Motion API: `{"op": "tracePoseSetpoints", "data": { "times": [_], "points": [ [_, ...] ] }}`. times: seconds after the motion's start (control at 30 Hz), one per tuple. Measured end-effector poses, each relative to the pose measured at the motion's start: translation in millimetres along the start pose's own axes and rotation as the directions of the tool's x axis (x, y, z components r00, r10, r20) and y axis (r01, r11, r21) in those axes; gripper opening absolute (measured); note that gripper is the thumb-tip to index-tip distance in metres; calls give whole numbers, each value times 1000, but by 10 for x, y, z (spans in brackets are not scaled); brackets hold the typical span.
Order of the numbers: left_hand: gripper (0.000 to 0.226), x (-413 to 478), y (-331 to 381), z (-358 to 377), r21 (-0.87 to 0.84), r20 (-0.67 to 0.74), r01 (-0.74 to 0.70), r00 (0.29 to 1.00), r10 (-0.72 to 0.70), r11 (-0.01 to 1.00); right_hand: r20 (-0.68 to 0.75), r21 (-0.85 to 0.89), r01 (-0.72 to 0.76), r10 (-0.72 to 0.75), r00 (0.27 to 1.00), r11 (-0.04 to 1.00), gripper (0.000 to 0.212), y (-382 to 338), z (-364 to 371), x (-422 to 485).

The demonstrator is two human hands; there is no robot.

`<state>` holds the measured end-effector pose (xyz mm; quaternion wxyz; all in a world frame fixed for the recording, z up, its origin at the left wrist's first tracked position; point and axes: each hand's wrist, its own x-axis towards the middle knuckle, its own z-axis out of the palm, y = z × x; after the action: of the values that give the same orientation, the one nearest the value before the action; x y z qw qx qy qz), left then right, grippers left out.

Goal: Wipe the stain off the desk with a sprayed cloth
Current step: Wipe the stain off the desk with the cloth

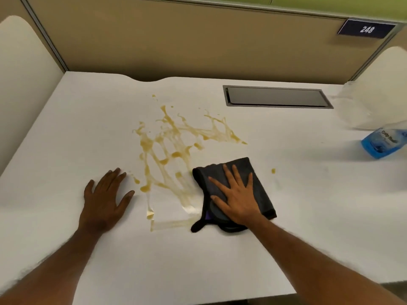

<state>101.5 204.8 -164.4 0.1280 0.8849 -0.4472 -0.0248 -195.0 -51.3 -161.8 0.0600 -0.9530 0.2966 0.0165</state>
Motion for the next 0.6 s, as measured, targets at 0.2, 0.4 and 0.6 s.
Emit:
{"op": "tracePoseSetpoints", "data": {
  "times": [0.2, 0.4, 0.6],
  "points": [
    [69, 16, 11, 3, 0, 8, 12, 1000, -12, 1000, -20, 22, -507, 507, 861, 862, 69, 737, -130, -168],
    [67, 45, -20, 37, 4, 20, 40, 999, -40, 999, 29, 16, -516, 516, 856, 856, 83, 895, -196, 418],
    [69, 66, -84, 76, 10, 58, 43, 997, -44, 999, -40, 57, -220, 223, 974, 974, 66, 932, -147, -76]
  ]
}}
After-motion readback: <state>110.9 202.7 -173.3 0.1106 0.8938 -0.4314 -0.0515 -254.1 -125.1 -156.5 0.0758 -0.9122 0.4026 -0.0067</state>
